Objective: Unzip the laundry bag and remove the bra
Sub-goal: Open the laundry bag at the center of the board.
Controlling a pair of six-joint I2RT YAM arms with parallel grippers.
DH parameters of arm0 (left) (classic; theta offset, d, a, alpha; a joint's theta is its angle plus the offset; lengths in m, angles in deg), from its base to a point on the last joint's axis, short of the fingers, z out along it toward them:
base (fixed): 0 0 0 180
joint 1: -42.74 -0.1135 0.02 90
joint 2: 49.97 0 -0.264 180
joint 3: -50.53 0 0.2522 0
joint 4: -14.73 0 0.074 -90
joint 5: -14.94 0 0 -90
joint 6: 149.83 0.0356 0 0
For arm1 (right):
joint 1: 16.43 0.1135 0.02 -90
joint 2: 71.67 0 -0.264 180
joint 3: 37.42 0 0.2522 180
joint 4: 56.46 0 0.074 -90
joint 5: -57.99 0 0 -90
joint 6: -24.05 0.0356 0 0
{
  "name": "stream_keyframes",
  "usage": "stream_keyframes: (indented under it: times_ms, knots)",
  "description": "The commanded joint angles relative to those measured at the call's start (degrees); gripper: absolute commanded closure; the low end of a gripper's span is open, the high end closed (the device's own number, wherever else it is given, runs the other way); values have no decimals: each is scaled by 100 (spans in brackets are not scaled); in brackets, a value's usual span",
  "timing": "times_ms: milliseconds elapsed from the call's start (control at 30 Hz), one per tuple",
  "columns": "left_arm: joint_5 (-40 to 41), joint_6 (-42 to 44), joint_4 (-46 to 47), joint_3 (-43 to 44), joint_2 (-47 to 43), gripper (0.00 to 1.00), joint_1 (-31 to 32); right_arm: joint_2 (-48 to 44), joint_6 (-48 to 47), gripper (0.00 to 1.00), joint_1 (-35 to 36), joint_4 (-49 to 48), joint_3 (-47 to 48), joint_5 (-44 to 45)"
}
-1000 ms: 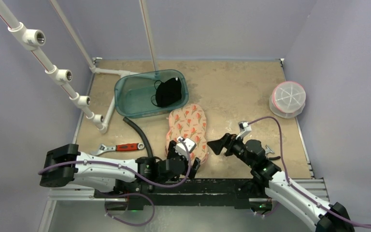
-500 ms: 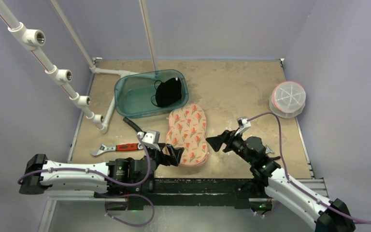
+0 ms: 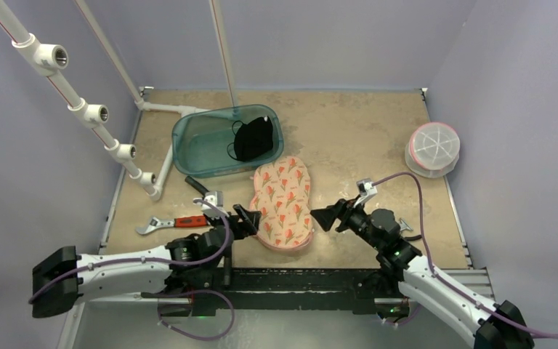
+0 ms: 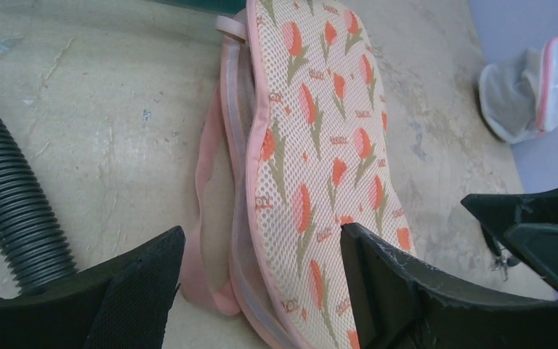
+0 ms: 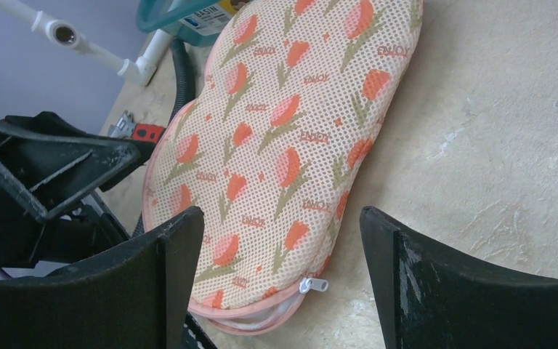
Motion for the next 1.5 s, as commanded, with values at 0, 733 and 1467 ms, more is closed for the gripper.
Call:
stream_keyframes:
  times_ms: [0, 733, 1467]
  knots:
    - [-1280, 229, 1152, -280, -212, 25, -657, -232, -52, 19, -5, 67, 73, -91]
    - [-2043, 2050, 755, 1097, 872, 100, -919, -958, -381, 20, -12, 1327, 894, 186]
    - [-321, 4689, -770, 4684, 3944, 100, 528, -942, 825, 15, -13, 3946, 3033, 2565]
